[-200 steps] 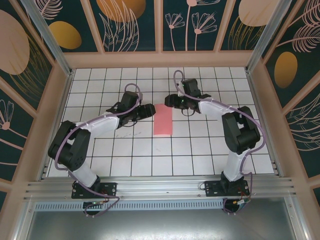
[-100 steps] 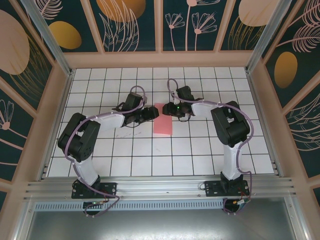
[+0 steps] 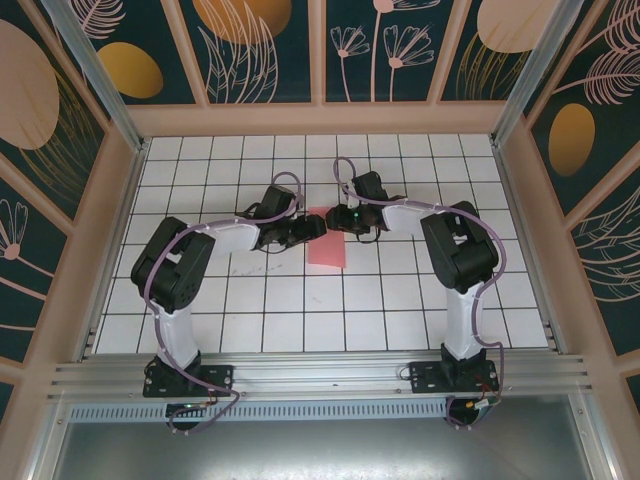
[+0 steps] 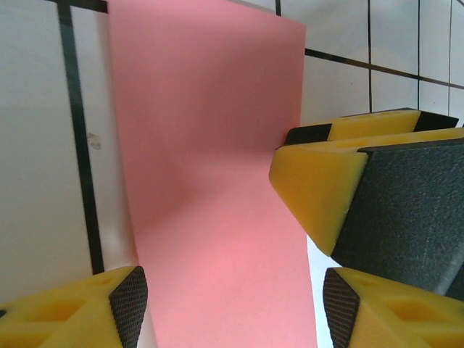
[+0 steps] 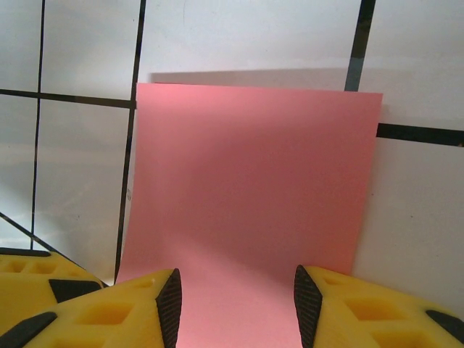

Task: Fold a paper plane with a square sheet of paper (fold left side to right side)
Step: Third fold the triangle at the center of the table.

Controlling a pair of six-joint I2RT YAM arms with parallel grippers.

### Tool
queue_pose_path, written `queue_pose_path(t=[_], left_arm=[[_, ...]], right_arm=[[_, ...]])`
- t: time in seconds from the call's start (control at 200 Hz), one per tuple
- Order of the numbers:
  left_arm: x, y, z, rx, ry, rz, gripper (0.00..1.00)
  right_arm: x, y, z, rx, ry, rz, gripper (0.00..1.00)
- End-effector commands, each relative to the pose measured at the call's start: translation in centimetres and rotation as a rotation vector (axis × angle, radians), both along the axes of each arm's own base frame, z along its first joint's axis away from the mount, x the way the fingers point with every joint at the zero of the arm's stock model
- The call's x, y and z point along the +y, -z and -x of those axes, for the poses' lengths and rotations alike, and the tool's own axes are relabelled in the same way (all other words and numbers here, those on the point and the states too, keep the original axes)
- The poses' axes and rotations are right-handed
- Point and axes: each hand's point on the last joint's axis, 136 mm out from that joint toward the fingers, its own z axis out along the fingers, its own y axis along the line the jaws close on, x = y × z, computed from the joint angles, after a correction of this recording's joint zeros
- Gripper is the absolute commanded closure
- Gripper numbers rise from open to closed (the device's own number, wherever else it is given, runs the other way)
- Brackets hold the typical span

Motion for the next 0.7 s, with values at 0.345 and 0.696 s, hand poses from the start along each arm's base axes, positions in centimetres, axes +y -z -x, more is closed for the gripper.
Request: queue_pose_path(t=[0.345, 0.696], left_arm=[[-0.1, 0.9, 0.3, 0.034, -0.008, -0.041, 0.3], [-1.1, 1.2, 0.8, 0.049, 0.015, -0.013, 0.41]], right_arm=[[-0.4, 0.7, 0.1, 0.008, -0.012, 0.016, 0.53], [-0.2, 0.6, 0.0, 0.003, -0.013, 0.009, 0.54]])
